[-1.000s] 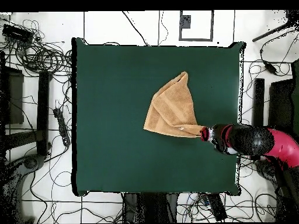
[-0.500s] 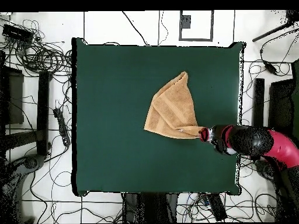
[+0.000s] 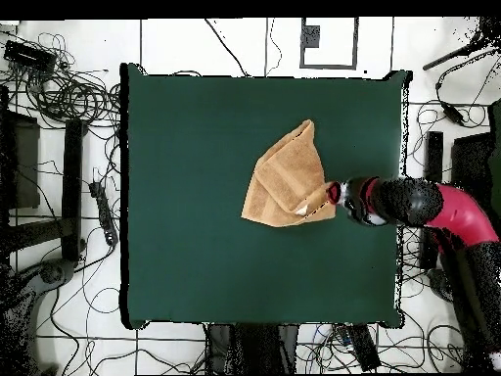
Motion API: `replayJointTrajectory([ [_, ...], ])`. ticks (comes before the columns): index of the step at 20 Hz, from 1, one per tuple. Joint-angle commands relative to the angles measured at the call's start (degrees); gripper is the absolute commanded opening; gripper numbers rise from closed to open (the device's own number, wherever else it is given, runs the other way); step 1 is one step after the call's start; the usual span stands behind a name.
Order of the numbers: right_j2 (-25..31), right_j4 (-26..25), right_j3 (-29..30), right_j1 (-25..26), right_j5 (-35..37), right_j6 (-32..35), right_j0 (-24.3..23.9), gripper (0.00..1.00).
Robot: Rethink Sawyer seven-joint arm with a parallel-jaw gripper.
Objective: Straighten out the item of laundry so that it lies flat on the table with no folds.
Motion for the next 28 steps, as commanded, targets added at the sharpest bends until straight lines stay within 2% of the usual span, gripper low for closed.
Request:
replayJointTrajectory([
  [1, -1.48, -3.37, -12.94, 6.90, 5.08, -17.55, 7.03, 0.00],
  [3, -2.47, -4.66, -15.89, 7.96, 7.21, -20.35, 8.11, 0.00],
  [5, -2.96, -5.58, -16.16, 7.80, 7.92, -22.56, 7.71, 0.00],
  [9, -2.66, -6.12, -13.32, 4.99, 7.22, -24.73, 4.96, 0.00],
  [12, -2.23, -5.47, -12.48, 3.53, 9.48, -28.00, 2.15, 0.00],
  [16, -0.72, -1.33, -5.08, -1.42, 11.23, -27.44, -3.59, 0.00],
  [19, 0.71, 1.17, 2.51, -7.65, 11.54, -25.18, -7.34, 0.00],
  [23, 2.75, 4.93, 8.99, -14.39, 14.57, -23.72, -10.79, 0.00],
  [26, 3.53, 8.01, 12.51, -17.28, 17.86, -22.59, -12.76, 0.00],
  [28, 4.38, 9.45, 15.88, -18.65, 16.52, -21.40, -14.71, 0.00],
])
